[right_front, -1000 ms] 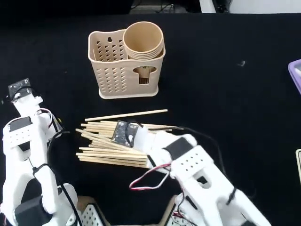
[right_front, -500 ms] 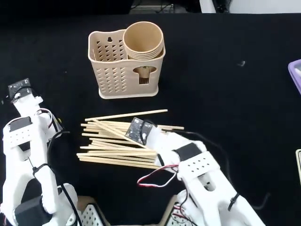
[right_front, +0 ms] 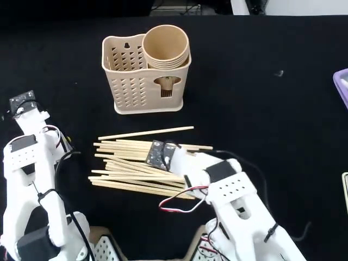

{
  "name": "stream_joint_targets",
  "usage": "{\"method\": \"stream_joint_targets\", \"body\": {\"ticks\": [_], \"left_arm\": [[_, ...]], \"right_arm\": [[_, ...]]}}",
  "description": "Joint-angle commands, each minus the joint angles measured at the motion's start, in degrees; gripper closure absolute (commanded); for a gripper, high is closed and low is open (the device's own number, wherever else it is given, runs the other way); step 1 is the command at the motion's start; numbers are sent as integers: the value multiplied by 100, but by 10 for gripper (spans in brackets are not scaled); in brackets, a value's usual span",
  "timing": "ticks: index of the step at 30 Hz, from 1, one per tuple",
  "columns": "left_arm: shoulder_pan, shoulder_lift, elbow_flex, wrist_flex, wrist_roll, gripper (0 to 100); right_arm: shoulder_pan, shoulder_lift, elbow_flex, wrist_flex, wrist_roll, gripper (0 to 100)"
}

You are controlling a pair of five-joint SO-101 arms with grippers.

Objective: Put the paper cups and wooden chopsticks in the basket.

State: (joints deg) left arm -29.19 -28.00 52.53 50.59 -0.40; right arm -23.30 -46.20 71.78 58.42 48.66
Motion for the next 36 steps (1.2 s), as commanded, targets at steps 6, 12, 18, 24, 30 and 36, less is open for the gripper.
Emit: {"method": "stream_joint_targets", "body": {"ticks": [6,12,18,24,30,36], "left_arm": [[-22,-18,-48,-79,70,812],[-22,-18,-48,-79,70,812],[-22,-18,22,-158,70,812],[-22,-62,198,-413,70,812],[-22,-62,198,-404,70,812],[-22,-62,198,-404,70,812]], "right_arm": [[-1143,-136,-277,53,-642,822],[-1152,-136,-31,-431,-642,822],[-1152,-136,409,-1011,-914,822],[-1152,-136,462,-1011,-941,822],[-1152,-127,470,-1011,-923,822],[-1152,-127,655,-1055,-923,822]]}}
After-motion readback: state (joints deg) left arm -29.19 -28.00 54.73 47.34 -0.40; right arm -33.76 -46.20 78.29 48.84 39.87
